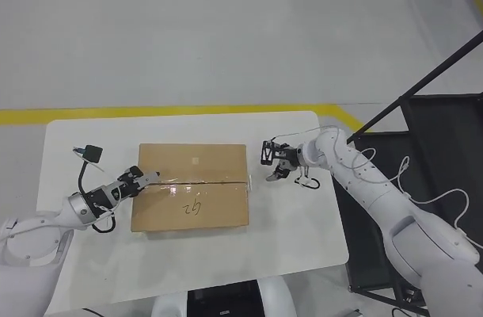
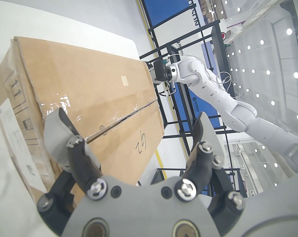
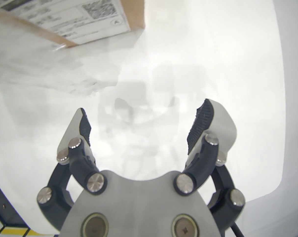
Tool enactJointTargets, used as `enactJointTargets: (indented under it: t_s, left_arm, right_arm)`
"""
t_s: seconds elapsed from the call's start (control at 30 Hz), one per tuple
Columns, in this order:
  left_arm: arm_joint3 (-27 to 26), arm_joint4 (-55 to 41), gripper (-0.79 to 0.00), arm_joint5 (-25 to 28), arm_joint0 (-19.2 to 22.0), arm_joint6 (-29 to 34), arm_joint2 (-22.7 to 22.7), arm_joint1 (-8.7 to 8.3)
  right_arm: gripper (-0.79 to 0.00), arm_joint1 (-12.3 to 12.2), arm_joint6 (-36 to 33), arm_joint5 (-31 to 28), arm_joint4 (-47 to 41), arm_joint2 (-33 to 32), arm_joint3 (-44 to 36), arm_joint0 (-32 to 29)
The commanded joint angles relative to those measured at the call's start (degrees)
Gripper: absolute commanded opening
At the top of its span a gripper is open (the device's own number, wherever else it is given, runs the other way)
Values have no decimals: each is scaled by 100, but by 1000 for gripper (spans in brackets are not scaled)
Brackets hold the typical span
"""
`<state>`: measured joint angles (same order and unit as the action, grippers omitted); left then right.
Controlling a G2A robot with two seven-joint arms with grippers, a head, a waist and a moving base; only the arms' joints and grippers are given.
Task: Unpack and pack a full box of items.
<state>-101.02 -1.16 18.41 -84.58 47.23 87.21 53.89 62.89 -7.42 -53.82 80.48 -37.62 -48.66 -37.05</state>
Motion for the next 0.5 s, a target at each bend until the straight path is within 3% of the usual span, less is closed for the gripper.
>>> enactJointTargets:
  t_s: [0.0, 0.13, 0.27, 0.47]
  left_arm:
    - [0, 0, 0, 0, 0, 0, 0, 0]
    - [0, 0, 0, 0, 0, 0, 0, 0]
    - [0, 0, 0, 0, 0, 0, 0, 0]
    - [0, 0, 0, 0, 0, 0, 0, 0]
  right_arm:
    - [0, -70, 85, -217, 223, -25, -72, -39]
    - [0, -241, 440, -418, 452, -162, -285, -158]
    - [0, -363, 598, -128, 237, -509, -380, -285]
    - [0, -345, -47, -418, 417, -353, -818, -373]
